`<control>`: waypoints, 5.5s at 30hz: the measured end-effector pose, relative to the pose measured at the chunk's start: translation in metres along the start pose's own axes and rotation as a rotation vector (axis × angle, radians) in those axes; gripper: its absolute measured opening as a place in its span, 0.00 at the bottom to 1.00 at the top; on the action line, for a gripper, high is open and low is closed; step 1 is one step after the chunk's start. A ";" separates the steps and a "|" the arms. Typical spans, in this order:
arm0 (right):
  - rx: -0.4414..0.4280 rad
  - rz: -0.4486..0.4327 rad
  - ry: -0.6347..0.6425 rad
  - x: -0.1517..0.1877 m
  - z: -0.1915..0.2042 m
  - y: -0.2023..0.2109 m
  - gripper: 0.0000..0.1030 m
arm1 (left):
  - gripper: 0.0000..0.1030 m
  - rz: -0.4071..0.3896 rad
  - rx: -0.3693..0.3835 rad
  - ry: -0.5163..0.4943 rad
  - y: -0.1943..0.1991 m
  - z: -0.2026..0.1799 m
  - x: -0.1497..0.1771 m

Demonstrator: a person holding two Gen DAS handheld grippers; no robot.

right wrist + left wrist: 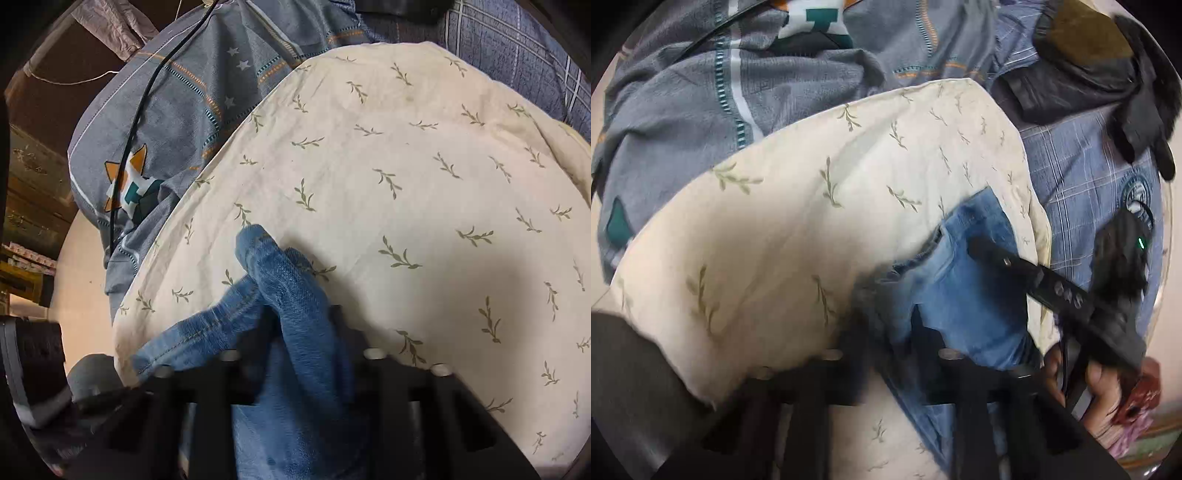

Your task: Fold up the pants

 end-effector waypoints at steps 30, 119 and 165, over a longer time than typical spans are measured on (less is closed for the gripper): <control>0.193 -0.721 -0.495 0.267 -0.094 0.230 0.55 | 0.36 -0.317 0.063 -0.603 0.000 -0.122 0.072; 0.037 -0.733 -0.469 0.210 -0.078 0.232 0.13 | 0.48 0.338 0.481 -0.279 -0.115 -0.196 0.114; 0.092 -0.609 -0.564 0.232 -0.142 0.219 0.80 | 0.28 0.189 -0.069 -0.559 -0.011 -0.095 0.074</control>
Point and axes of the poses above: each gripper's, at about its wrist camera, not at the fingertips, and y roughly against the way its jaws point, z to its left, x to its underside, the point moved 6 cm from there along -y, roughly the way its jaws point, and after that the axes turned 5 degrees about y, right-handed, at the moved point
